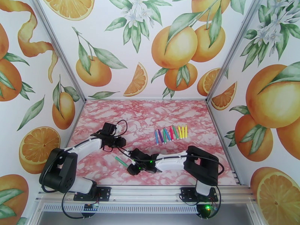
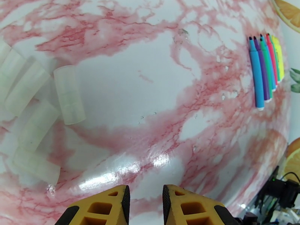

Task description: Open the pen caps

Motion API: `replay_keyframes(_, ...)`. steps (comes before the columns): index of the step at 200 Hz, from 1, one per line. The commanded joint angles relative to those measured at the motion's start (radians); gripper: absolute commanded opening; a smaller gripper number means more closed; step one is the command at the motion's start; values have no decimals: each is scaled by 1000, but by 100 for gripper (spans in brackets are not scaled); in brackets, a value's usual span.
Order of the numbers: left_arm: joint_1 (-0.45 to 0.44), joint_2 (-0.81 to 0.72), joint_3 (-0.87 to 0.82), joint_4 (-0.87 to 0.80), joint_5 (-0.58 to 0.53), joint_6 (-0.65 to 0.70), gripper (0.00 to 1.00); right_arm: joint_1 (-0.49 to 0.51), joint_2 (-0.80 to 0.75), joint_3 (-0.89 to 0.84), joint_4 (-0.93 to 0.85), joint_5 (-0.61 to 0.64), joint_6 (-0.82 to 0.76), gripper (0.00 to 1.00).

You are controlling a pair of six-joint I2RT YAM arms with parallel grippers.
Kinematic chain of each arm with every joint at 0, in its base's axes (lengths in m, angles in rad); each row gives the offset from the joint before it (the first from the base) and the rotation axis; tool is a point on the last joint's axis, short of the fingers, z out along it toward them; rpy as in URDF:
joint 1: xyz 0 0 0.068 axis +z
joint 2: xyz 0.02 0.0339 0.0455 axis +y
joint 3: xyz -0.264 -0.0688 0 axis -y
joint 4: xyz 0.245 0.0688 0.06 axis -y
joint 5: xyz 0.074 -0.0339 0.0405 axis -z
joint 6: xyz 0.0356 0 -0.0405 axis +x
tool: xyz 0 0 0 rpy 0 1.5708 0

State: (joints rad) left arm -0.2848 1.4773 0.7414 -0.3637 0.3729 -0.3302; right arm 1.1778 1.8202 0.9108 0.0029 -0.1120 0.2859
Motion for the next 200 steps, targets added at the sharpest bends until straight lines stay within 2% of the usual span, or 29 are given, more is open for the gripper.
replay_keyframes(1,-4,3,-13,15,-6,13,30,35,56,39,-10,7,-15,43)
replay_keyframes(41,-4,-2,-10,7,-7,17,30,40,78,61,-28,107,10,25)
replay_keyframes(69,-4,2,-7,4,-5,20,29,32,55,41,-71,192,13,18)
replay_keyframes(111,-10,9,-9,12,20,28,29,-61,-34,-71,-73,209,30,15)
replay_keyframes(138,-40,40,5,19,46,51,29,-118,-77,-109,-82,183,-12,15)
replay_keyframes(165,-76,81,30,38,41,55,27,-142,-84,-101,-117,177,-39,15)
replay_keyframes(200,-77,129,93,67,61,70,27,-153,-83,-110,-119,184,-38,15)
